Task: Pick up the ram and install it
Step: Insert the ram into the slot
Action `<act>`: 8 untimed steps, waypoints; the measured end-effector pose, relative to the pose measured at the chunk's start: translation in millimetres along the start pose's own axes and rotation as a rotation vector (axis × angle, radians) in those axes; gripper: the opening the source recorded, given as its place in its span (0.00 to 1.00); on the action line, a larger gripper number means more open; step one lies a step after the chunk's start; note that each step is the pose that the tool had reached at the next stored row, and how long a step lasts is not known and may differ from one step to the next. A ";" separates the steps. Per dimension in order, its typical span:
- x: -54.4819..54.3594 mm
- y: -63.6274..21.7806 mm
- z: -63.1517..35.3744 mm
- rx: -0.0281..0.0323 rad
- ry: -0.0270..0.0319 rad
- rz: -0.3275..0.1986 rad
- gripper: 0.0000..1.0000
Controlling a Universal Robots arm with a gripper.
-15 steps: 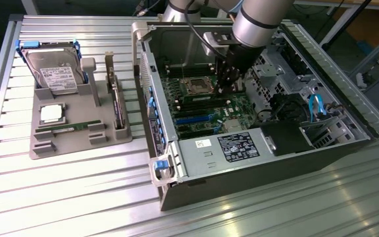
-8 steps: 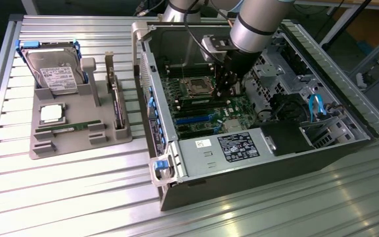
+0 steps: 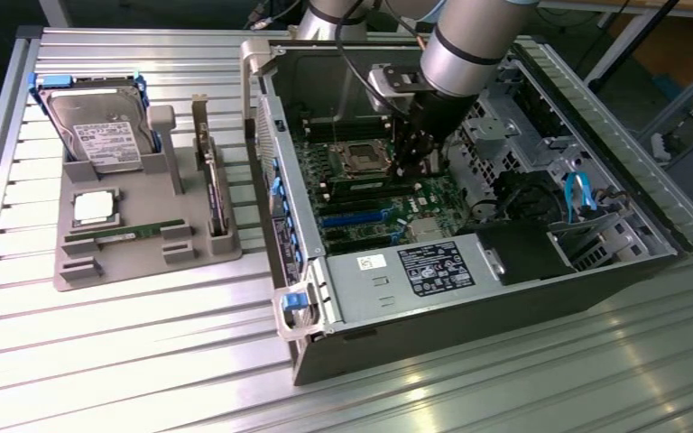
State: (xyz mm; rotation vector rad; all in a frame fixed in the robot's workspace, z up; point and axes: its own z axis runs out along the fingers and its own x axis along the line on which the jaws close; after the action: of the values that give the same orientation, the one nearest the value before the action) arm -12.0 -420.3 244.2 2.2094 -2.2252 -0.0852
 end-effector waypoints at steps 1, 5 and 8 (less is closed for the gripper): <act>0.0 0.0 0.0 0.0000 0.0000 0.000 0.12; 0.0 0.0 0.3 0.0001 -0.0004 0.000 0.12; 0.1 -0.2 3.6 0.0001 -0.0004 0.000 0.12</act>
State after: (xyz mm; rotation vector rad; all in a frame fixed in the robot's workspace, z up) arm -12.0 -420.3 240.6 2.2094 -2.2257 -0.0855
